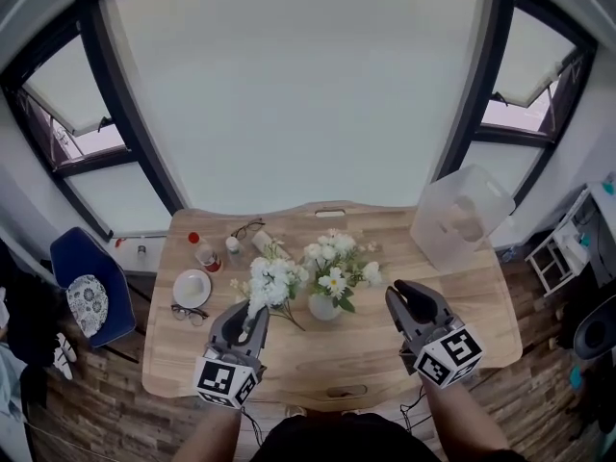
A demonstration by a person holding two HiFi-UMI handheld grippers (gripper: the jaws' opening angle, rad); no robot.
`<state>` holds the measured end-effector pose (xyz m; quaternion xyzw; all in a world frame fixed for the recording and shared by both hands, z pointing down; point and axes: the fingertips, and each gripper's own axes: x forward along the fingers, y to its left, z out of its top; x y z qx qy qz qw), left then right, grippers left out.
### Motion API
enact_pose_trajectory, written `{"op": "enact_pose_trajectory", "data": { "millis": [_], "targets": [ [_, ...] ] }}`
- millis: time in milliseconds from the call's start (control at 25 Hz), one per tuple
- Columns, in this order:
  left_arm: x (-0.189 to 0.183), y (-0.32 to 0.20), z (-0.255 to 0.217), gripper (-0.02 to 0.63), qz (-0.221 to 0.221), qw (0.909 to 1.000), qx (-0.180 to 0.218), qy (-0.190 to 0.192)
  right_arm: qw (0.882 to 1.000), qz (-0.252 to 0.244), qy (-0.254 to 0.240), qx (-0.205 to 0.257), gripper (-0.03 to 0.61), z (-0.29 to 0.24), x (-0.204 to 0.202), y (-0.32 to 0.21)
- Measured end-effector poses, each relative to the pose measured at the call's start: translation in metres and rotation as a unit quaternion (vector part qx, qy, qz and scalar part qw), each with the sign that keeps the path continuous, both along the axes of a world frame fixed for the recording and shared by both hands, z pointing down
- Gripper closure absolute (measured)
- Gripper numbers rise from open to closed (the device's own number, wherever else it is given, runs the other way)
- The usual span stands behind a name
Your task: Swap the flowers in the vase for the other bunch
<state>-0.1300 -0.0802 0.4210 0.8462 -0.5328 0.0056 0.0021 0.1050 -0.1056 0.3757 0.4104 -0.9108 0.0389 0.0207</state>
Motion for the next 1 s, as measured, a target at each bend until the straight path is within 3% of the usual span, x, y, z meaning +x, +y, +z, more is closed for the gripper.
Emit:
{"op": "enact_pose_trajectory", "data": {
  "millis": [160,640,1000],
  "targets": [
    [0.000,0.008,0.004,0.525,-0.002,1.0000,-0.007,-0.003,0.999,0.020,-0.010,0.023,0.551,-0.001,0.013,0.004],
    [0.004,0.002,0.005,0.525,0.010,0.9998,-0.009,-0.017,0.996,0.058,-0.001,0.063,0.552,-0.009,0.029,0.000],
    [0.006,-0.006,0.004,0.525,0.009,0.9999,-0.005,-0.011,0.995,0.077,0.000,0.061,0.552,-0.008,0.036,-0.009]
  ]
}}
